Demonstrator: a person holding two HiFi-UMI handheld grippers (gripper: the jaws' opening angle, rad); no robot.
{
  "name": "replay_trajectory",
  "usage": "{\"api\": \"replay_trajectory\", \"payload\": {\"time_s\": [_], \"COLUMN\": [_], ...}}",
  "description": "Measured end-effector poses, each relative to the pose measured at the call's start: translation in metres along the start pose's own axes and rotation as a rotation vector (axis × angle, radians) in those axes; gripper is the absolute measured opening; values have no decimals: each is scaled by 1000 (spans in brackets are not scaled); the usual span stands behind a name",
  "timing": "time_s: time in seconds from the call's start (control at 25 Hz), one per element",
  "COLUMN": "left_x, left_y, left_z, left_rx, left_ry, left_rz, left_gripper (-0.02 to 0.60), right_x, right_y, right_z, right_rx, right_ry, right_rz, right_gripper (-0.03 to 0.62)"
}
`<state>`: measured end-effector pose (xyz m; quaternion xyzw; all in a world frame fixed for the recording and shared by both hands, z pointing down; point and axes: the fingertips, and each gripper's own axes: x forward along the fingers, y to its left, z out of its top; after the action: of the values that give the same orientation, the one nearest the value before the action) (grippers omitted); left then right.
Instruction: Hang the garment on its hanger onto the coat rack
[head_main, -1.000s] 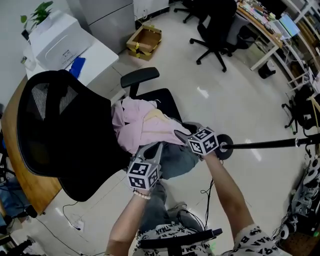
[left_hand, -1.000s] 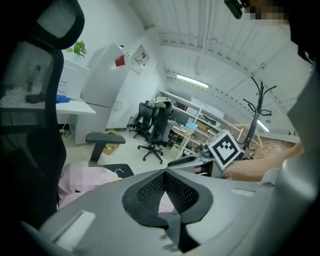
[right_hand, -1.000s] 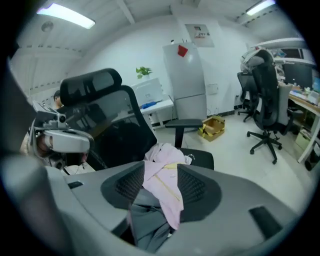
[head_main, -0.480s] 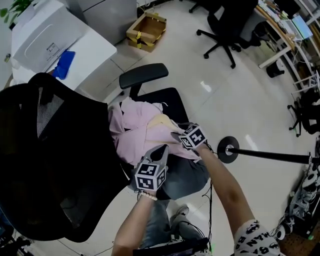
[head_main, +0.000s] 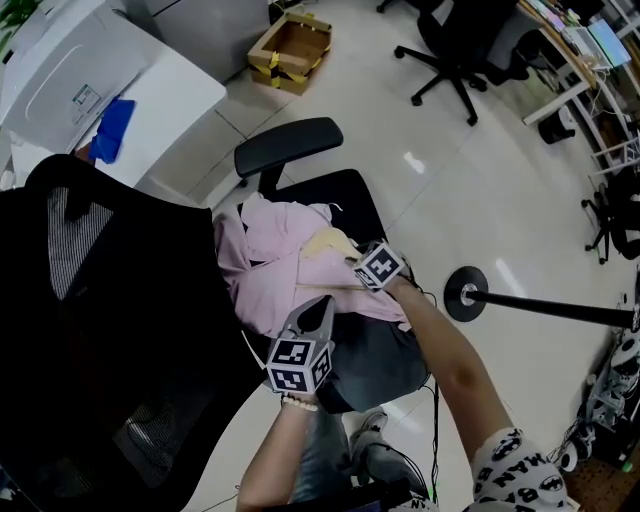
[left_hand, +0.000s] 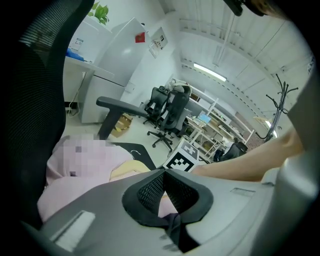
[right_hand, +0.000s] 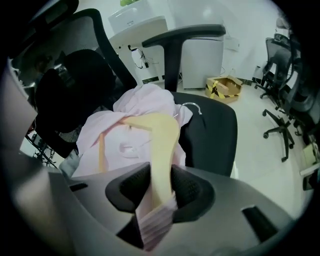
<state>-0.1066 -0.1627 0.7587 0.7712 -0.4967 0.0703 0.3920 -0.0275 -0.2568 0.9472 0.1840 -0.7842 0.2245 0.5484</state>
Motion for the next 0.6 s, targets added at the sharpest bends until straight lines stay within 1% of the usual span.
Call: {"api": "replay_trajectory", "payload": {"time_s": [0.04,0.12,0.2,0.28,0.36,0.52,0.6], "left_x": [0,-1,-3,-7,-13,-27,-34], "left_y": [0,-1,-5,-13,-24,-47,-59], "left_z": [-1,-1,0,5,13,30,39], "left_rx": [0,2,6,13,21,42,57], "left_ry": [-1,1,4,1,-7,-15,-22], "left_rz": [0,2,0,-6,-14,-39,-50], "left_gripper": [2,2,2,2,2,2,2], "right_x": [-2,-12,-28,-53,-89,-179,-225], "right_y": [1,10,16,18,17,10,3], "right_z": [2,13,21,28,38,64,77], "right_rx": [-8,-46,-100,-146,-184,-198,-200], "right_ry": [-14,-59,-105,-155,-225,-365,-419], "right_rz": [-6,-21,-73,-160,-269,-489,-576], "right_gripper": [129,123,121,120,120,120,120]}}
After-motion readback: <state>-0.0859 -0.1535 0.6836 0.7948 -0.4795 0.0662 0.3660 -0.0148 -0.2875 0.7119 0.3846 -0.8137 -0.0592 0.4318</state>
